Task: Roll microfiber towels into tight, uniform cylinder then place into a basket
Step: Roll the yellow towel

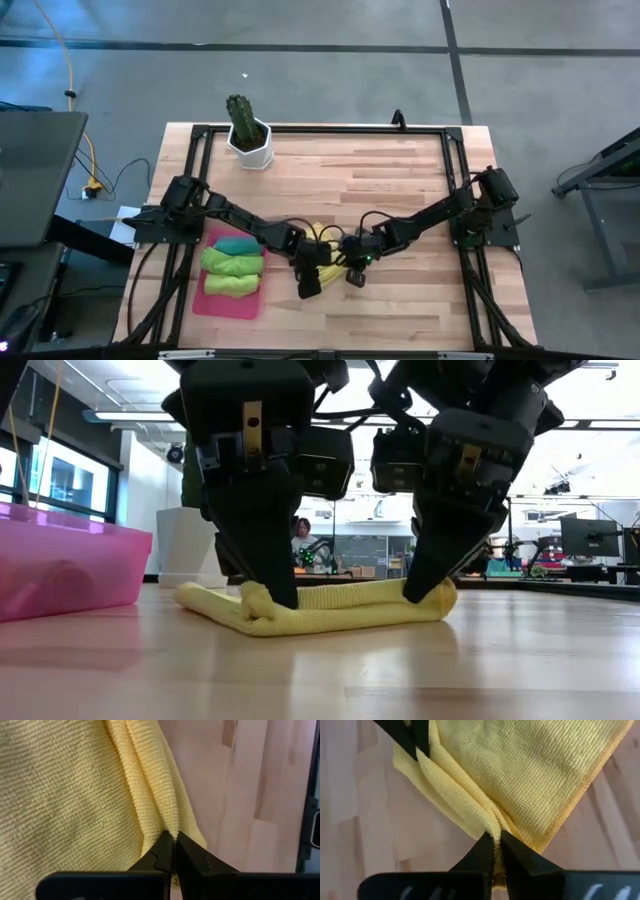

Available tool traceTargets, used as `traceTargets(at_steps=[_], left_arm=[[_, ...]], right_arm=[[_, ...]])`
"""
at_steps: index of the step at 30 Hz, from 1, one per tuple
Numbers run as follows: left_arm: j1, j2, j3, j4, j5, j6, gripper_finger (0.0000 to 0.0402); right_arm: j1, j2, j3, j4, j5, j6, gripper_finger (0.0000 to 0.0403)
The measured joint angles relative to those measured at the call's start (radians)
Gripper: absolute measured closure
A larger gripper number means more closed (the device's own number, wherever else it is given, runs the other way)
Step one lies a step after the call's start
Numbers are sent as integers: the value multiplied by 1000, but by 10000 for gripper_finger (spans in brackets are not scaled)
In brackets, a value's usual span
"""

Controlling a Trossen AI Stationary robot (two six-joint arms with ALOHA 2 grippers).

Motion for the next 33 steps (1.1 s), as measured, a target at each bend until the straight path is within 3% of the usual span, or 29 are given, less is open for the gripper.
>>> traceTargets(at_steps=[3,13,19,25,29,33], left_arm=[[-9,0,0,0,-21,4,396],[-45,6,1,0,-134,39,392],[-46,7,0,-4,-149,45,392],[-46,8,0,-5,-167,88,391],[-46,8,0,-5,-170,92,391],[-45,8,0,-5,-172,92,391]], right_arm=[[0,0,0,-2,26,-54,372],[-3,-56,-4,-34,176,-363,252],[19,-141,-4,-75,208,-557,252],[108,-132,-2,-54,195,-772,265],[136,-88,-2,-9,288,-807,265],[138,-59,-1,37,299,-807,265]])
